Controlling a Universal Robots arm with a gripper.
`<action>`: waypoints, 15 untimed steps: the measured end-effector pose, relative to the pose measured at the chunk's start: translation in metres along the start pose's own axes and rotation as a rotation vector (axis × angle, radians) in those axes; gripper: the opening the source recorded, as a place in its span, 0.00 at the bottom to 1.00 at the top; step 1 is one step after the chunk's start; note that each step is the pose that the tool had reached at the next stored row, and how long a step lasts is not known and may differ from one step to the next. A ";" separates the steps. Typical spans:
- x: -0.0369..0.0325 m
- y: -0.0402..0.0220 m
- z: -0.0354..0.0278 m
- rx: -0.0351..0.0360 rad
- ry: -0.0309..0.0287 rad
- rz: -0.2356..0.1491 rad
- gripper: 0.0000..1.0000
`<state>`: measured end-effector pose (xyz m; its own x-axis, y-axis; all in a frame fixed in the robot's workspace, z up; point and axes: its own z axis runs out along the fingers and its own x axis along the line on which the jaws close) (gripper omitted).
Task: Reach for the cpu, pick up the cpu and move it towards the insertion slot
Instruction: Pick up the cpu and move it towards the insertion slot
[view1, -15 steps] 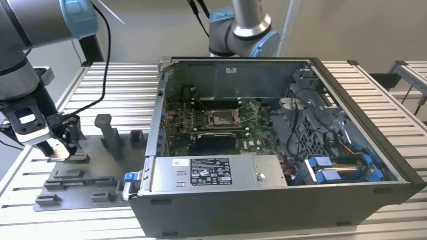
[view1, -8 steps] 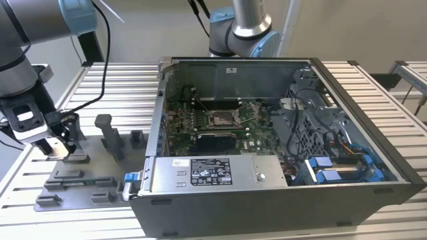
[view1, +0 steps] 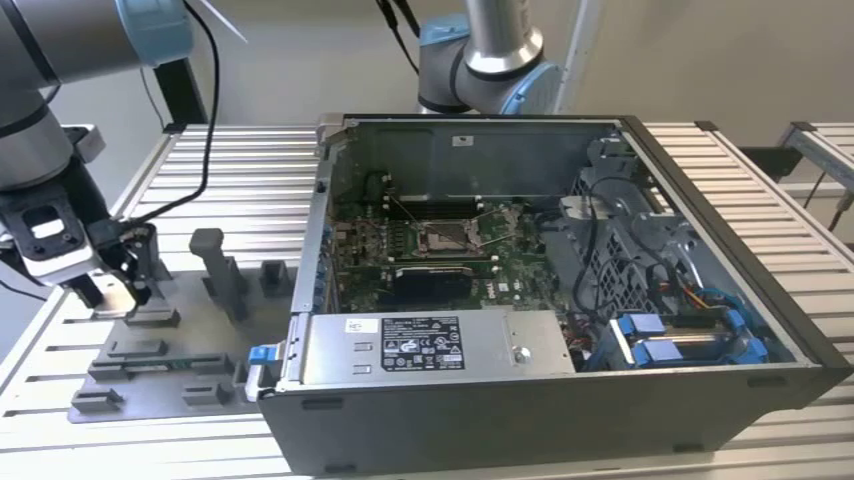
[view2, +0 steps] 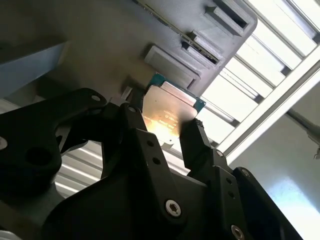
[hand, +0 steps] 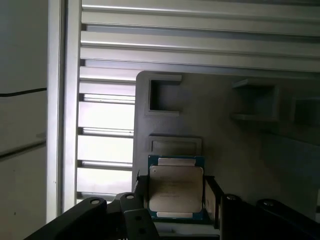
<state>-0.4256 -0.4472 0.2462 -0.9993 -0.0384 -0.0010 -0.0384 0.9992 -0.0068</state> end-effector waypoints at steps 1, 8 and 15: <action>0.0000 0.0000 -0.0003 0.0000 -0.0001 0.000 0.00; 0.0000 0.0000 -0.0029 0.0002 0.0003 0.000 0.00; 0.0000 -0.0001 -0.0057 0.0001 0.0001 0.000 0.00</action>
<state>-0.4256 -0.4472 0.2519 -0.9993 -0.0384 -0.0009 -0.0384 0.9992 -0.0069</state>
